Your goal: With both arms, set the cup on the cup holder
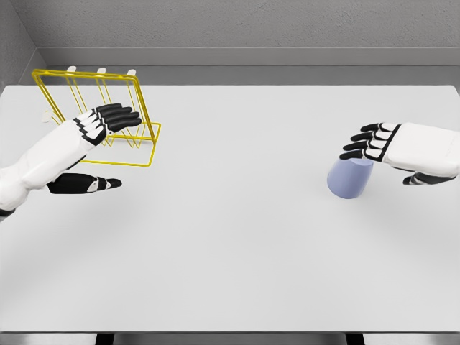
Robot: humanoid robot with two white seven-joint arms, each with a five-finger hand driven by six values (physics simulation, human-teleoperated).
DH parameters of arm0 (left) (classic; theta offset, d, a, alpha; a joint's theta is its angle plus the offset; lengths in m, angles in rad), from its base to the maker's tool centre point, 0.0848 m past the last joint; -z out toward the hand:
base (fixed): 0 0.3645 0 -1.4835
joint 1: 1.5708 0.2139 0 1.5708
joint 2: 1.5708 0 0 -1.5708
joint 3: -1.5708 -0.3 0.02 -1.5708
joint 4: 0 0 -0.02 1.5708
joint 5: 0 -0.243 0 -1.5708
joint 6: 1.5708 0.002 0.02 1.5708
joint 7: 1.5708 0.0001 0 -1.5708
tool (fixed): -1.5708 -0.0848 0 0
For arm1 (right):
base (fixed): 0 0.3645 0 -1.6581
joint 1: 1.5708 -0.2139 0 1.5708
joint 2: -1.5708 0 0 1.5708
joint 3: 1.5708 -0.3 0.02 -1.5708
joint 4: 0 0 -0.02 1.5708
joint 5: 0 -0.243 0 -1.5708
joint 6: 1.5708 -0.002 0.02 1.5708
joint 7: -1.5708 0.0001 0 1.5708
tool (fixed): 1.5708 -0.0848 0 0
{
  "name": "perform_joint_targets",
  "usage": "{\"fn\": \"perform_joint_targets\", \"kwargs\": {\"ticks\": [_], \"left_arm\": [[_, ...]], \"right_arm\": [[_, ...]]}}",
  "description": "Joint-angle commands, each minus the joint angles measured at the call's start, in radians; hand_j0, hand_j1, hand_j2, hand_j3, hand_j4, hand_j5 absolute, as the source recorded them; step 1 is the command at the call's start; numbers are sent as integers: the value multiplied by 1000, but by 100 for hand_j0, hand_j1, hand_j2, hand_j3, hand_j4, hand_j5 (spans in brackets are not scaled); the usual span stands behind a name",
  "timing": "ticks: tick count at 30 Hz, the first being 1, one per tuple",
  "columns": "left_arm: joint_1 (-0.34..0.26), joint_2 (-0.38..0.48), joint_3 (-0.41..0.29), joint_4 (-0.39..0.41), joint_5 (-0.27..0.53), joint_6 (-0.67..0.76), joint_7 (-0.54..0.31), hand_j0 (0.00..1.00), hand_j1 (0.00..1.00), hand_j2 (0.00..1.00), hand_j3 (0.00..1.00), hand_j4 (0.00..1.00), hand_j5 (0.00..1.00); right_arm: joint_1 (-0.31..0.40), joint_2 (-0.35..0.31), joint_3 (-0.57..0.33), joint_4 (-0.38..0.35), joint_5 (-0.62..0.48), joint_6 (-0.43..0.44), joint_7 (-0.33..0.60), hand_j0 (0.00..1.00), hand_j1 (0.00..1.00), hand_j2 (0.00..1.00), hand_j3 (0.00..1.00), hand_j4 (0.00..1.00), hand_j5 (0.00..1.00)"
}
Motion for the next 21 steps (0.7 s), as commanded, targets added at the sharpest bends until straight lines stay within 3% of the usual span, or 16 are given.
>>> {"fn": "perform_joint_targets", "kwargs": {"ticks": [1,8,13,17,19,21], "left_arm": [[2,1,0,0,7,0,1,100,100,100,100,100,100],[21,1,-3,0,4,0,1,100,100,100,100,100,100],[26,-1,-87,0,10,0,10,100,100,100,100,100,100],[35,13,-185,0,254,0,11,100,100,100,100,100,100],[31,28,-193,0,320,0,11,100,100,100,100,100,100],[26,70,-251,0,371,0,13,100,100,100,100,100,100]], "right_arm": [[0,-2,1,1,-9,2,0,100,100,100,100,100,100],[5,10,-9,21,37,2,0,100,100,100,100,100,100],[-67,82,-6,102,45,2,47,100,100,100,100,100,100],[-100,138,6,125,82,2,82,100,100,100,100,100,100],[-110,150,24,133,103,2,84,100,100,100,100,100,100],[-123,164,43,145,122,2,84,100,100,100,100,100,100]]}}
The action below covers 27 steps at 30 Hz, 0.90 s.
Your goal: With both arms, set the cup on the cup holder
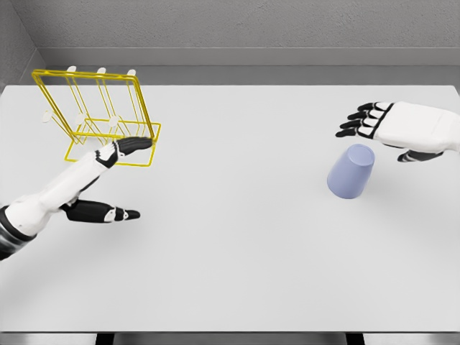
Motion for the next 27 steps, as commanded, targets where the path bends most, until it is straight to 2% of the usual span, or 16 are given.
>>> {"fn": "perform_joint_targets", "kwargs": {"ticks": [1,3,5,7,10,12,15,16,24,27], "left_arm": [[0,40,-61,0,100,0,2,100,100,100,100,100,100],[-6,41,-82,0,180,0,2,100,100,100,100,100,100],[-57,43,-159,0,249,0,0,100,100,100,100,100,100],[-92,38,-217,0,284,0,0,100,100,100,100,100,100],[-94,34,-225,0,320,0,0,100,100,100,100,100,100],[-94,26,-226,0,304,0,-3,100,100,100,100,100,100],[-101,26,-217,1,174,0,-4,100,100,100,100,100,100],[-103,24,-217,1,160,0,-4,100,100,100,100,100,100],[-98,14,-209,24,136,0,-6,100,100,100,100,100,100],[-103,-16,-211,9,153,0,-4,100,100,100,100,100,100]], "right_arm": [[-5,26,25,23,25,2,6,100,100,100,100,100,100],[-20,52,48,54,41,2,8,100,100,100,100,100,100],[-23,56,52,59,49,2,8,100,100,100,100,100,100],[-25,59,78,69,66,2,8,100,100,100,100,100,100],[-25,59,81,69,68,2,8,100,100,100,100,100,100],[-25,65,94,77,68,2,8,100,100,100,100,100,100],[-26,82,95,94,69,2,8,100,100,100,100,100,100],[-26,87,98,94,69,2,8,100,100,100,100,100,100],[-26,116,118,112,97,2,8,100,100,100,100,100,100],[-26,116,117,125,98,2,6,100,100,100,100,100,100]]}}
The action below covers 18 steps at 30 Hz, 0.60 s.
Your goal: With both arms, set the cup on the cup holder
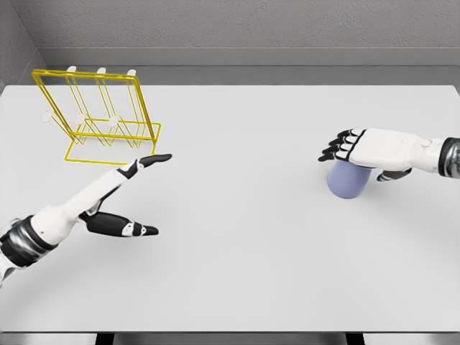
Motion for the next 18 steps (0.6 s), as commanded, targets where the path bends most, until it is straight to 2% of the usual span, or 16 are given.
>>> {"fn": "perform_joint_targets", "kwargs": {"ticks": [1,2,4,5,6,8,10,11,12,18], "left_arm": [[0,-17,-2,-6,13,2,1,100,100,100,100,100,100],[-2,-19,-13,-6,25,9,1,100,100,100,100,100,100],[-25,-38,-36,-14,43,114,1,100,100,100,100,100,100],[-44,-43,-50,-14,101,131,-1,100,100,100,100,100,100],[-54,-43,-53,-14,126,141,-2,100,100,100,100,100,100],[-57,-45,-75,-14,141,154,-4,100,100,100,100,100,100],[-78,-58,-102,-14,207,226,-7,100,100,100,100,100,100],[-94,-58,-119,-14,235,244,-8,100,100,100,100,100,100],[-104,-58,-127,-14,264,266,-8,100,100,100,100,100,100],[-112,-58,-151,-12,318,355,-8,100,100,100,100,100,100]], "right_arm": [[0,3,-1,19,1,2,-1,100,100,100,100,100,100],[-6,3,1,29,1,2,-3,100,100,100,100,100,100],[-6,2,-1,29,1,2,-1,100,100,100,100,100,100],[-6,2,1,29,2,2,-1,100,100,100,100,100,100],[-6,2,1,27,2,2,-1,100,100,100,100,100,100],[-6,2,-1,26,10,2,-1,99,99,99,99,99,99],[-6,2,1,21,31,2,-1,85,85,85,85,85,85],[-6,2,-1,18,31,2,-1,83,83,83,83,83,83],[-6,2,-1,18,33,2,-1,83,83,83,83,83,83],[-6,2,1,15,39,2,-1,80,80,80,80,80,80]]}}
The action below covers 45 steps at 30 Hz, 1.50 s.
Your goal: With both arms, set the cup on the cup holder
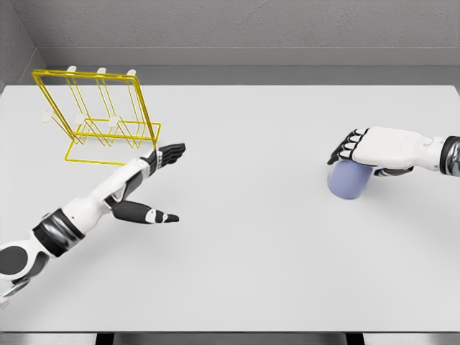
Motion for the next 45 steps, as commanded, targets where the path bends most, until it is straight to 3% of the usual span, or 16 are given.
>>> {"fn": "perform_joint_targets", "kwargs": {"ticks": [1,10,16,20,31,36,45], "left_arm": [[0,0,-17,0,25,46,0,100,100,100,100,100,100],[-2,-19,-32,9,62,69,0,100,100,100,100,100,100],[-2,-88,-32,55,60,92,0,100,100,100,100,100,100],[-2,-91,-32,61,60,92,0,100,100,100,100,100,100],[-3,-101,-38,93,60,92,0,100,100,100,100,100,100],[-5,-115,-38,110,60,92,0,100,100,100,100,100,100],[-6,-121,-44,122,60,92,0,100,100,100,100,100,100]], "right_arm": [[0,-1,1,-2,16,-2,3,79,79,79,79,79,79],[0,-1,9,-2,29,-2,3,64,64,64,64,64,64],[-15,-12,1,-28,22,-2,3,63,63,63,63,63,63],[-29,-14,-4,-34,19,-2,2,63,63,63,63,63,63],[-35,-40,-7,-152,19,-2,3,60,60,60,60,60,60],[-34,-41,-5,-272,31,-2,8,60,60,60,60,60,60],[-51,-14,-5,-284,25,-2,20,60,60,60,60,60,60]]}}
